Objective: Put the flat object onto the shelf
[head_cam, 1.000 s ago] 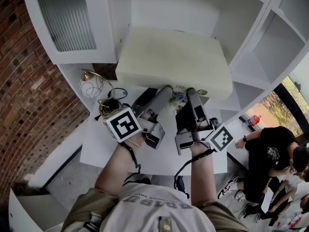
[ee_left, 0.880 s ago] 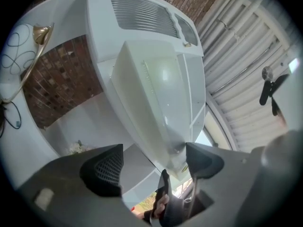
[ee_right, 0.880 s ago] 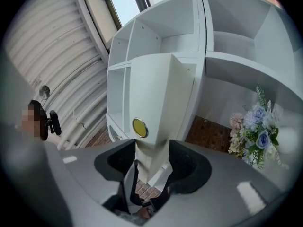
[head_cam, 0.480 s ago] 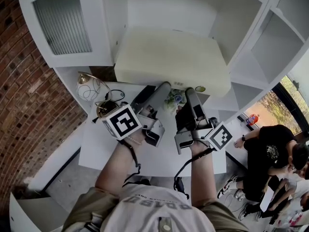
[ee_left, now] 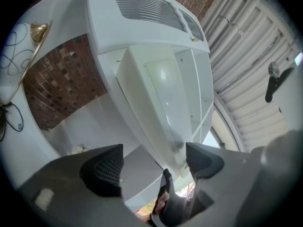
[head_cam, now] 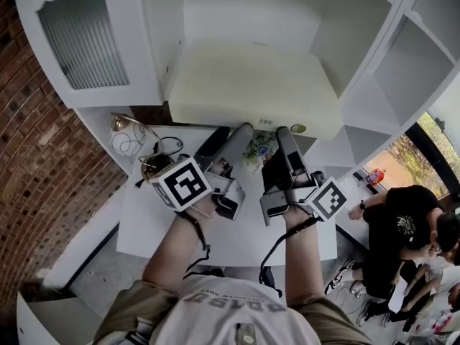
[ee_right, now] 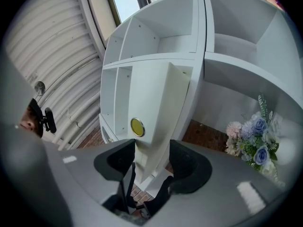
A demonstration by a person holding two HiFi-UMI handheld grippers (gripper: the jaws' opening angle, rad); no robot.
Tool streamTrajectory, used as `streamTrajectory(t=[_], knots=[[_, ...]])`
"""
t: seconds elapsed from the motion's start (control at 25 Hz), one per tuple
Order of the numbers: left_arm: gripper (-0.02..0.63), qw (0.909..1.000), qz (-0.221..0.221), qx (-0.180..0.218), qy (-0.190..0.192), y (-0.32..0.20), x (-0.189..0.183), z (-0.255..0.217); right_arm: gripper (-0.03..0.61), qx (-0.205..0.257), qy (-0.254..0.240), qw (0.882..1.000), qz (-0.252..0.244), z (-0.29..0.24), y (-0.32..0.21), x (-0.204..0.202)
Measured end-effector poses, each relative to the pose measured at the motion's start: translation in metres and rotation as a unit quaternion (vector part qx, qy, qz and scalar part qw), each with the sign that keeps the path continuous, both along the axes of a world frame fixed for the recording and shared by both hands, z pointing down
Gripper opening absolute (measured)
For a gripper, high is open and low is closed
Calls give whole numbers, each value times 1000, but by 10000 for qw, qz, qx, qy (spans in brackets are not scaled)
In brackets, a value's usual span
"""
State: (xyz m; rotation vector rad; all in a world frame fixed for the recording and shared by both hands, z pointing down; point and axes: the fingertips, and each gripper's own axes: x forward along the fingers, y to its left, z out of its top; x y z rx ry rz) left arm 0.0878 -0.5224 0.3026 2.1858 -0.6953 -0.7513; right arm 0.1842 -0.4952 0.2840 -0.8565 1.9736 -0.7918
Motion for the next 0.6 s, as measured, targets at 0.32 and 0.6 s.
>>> streamTrajectory(t=[0.32, 0.6], knots=[[428, 9999, -20, -143, -14, -12, 1, 10, 238, -50, 6, 10000, 69, 1, -13, 2], [427, 9998, -7, -183, -75, -25, 2, 9, 238, -126, 16, 9998, 158, 3, -25, 5]])
